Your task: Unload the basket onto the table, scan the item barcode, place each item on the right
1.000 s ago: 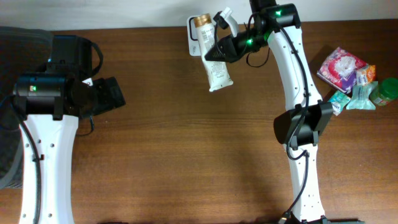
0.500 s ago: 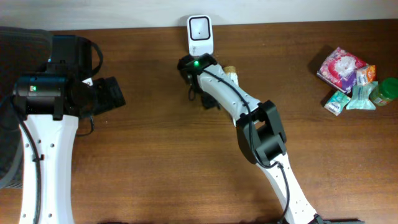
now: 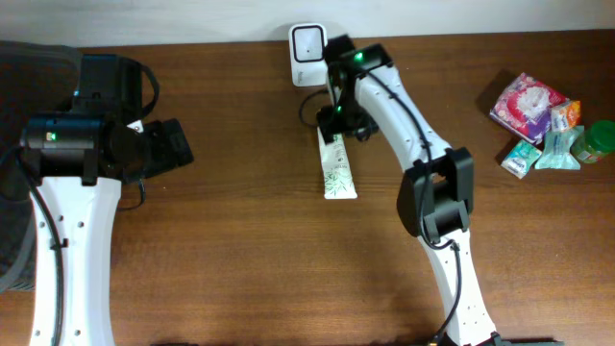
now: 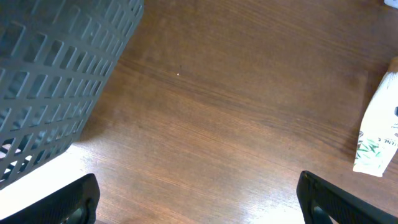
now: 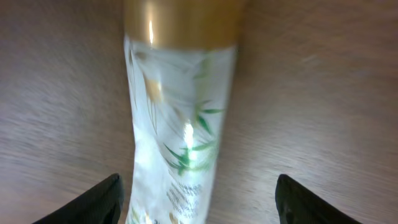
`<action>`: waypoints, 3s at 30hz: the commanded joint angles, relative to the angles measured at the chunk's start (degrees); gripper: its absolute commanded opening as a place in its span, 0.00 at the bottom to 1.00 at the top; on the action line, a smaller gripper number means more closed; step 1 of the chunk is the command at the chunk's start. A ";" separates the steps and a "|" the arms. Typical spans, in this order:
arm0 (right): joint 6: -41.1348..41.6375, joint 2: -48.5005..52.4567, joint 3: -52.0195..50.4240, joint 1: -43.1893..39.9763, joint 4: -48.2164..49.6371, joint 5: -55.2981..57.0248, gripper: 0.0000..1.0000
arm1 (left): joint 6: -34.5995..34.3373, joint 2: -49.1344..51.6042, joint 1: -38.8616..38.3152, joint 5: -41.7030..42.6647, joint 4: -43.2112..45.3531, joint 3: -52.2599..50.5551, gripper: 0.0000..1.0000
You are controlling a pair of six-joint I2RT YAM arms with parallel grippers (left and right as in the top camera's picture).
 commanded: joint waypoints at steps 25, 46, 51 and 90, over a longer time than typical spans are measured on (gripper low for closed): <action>6.97 -6.58 17.07 -17.11 4.76 12.24 0.04 | -0.76 -0.61 0.15 -0.26 0.13 0.31 0.99; 3.28 -55.01 6.03 -30.36 -17.46 4.07 0.99 | -0.76 -0.61 0.15 -0.26 0.11 0.31 0.99; 4.83 -84.00 -30.88 -27.21 -17.44 -0.66 0.99 | -0.76 -0.61 0.15 -0.26 0.11 0.31 0.99; -7.76 -144.52 -136.28 -26.58 75.30 4.72 0.99 | -0.76 -0.61 0.15 -0.26 0.13 0.31 0.99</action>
